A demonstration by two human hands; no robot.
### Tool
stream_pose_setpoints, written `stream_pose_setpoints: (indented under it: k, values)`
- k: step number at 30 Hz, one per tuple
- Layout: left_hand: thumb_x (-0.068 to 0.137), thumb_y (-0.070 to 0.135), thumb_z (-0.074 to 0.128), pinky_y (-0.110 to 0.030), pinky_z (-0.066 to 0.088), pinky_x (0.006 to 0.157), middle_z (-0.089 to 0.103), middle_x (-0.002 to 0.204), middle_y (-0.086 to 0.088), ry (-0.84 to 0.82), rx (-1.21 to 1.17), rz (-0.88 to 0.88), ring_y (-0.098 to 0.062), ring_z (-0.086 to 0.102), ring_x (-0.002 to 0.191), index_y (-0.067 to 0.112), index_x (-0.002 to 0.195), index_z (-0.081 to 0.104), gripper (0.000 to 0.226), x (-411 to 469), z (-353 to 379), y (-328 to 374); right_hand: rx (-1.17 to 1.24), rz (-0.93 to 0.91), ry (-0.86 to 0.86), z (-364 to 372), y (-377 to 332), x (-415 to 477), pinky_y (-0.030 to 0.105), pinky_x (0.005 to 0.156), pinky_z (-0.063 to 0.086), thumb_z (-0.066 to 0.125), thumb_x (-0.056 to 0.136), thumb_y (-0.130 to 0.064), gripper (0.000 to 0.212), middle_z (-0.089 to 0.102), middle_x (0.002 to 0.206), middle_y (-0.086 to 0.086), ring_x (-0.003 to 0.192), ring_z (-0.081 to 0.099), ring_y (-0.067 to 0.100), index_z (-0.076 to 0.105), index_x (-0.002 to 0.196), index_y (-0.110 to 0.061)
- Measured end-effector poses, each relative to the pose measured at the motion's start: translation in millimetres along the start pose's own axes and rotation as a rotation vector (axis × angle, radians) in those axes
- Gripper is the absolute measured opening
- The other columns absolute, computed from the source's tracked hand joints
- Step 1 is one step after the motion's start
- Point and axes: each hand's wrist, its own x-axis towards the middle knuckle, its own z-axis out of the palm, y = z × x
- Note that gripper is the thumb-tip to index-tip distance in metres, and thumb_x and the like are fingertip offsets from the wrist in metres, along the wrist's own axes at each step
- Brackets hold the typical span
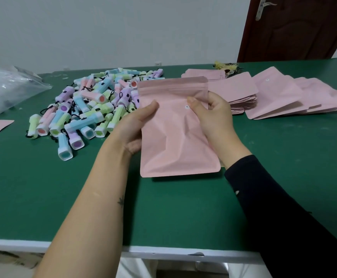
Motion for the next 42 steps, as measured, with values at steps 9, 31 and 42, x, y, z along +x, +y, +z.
stream_pose_setpoints:
  k: [9, 31, 42]
  values:
    - [0.092, -0.004, 0.056, -0.034, 0.061, 0.068, 0.075, 0.087, -0.006, 0.191, 0.132, 0.183, -0.020, 0.073, 0.074, 0.011, 0.100, 0.065, 0.020, 5, 6, -3, 0.008, 0.210, -0.230, -9, 11, 4, 0.030, 0.066, 0.058, 0.079, 0.080, -0.023, 0.014, 0.077, 0.085, -0.002, 0.075, 0.073, 0.015, 0.073, 0.089, -0.015]
    - [0.092, 0.002, 0.061, -0.030, 0.059, 0.066, 0.075, 0.089, -0.006, 0.354, 0.156, 0.129, -0.019, 0.072, 0.074, 0.008, 0.101, 0.068, 0.012, 18, 5, -14, -0.006, 0.317, -0.231, -8, 16, 3, 0.028, 0.069, 0.060, 0.080, 0.079, -0.018, 0.017, 0.076, 0.085, -0.007, 0.076, 0.073, 0.011, 0.072, 0.094, -0.018]
    - [0.095, -0.005, 0.052, -0.035, 0.059, 0.075, 0.075, 0.100, -0.006, 0.199, 0.278, 0.003, -0.021, 0.072, 0.088, 0.006, 0.119, 0.062, 0.029, 12, 6, -12, 0.123, 0.329, -0.156, -13, 16, 6, 0.040, 0.078, 0.060, 0.075, 0.084, -0.012, 0.016, 0.076, 0.097, 0.003, 0.091, 0.072, 0.024, 0.071, 0.099, -0.012]
